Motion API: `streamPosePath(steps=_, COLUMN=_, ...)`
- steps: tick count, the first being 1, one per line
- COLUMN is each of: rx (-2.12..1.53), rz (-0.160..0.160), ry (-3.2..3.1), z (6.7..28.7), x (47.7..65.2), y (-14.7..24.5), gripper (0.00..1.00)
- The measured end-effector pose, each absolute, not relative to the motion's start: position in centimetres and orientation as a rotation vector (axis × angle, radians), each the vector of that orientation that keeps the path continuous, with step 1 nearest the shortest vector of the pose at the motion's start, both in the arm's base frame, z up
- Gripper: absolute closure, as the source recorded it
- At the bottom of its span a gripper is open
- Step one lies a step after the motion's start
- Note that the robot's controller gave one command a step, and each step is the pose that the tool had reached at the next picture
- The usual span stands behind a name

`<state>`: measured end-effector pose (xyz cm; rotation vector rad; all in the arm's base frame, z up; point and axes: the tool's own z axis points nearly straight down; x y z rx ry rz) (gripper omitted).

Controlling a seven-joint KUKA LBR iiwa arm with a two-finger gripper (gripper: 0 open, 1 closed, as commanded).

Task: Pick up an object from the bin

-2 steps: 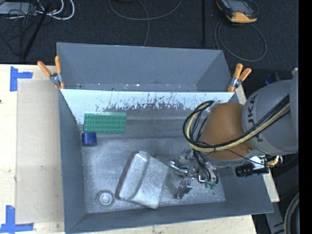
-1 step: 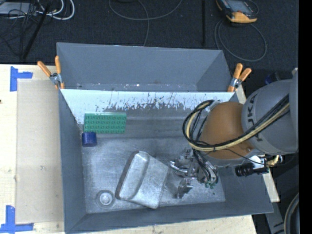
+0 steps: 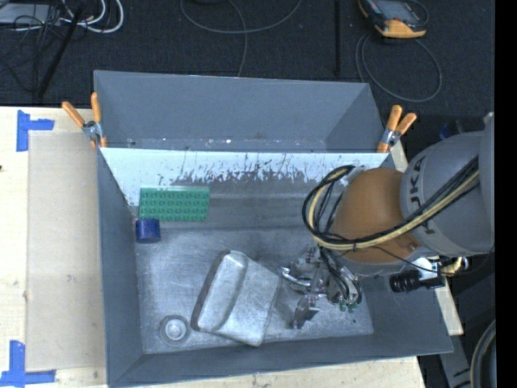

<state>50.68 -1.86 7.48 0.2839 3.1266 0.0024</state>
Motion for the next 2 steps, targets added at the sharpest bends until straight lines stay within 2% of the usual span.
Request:
streamPosePath(steps=1, rx=0.286, rz=0.002, ry=3.118, z=7.8, x=51.0, y=-1.9, gripper=1.0)
streamPosePath(steps=2, rx=0.285, rz=0.002, ry=3.124, z=13.9, x=51.1, y=-1.9, gripper=1.0)
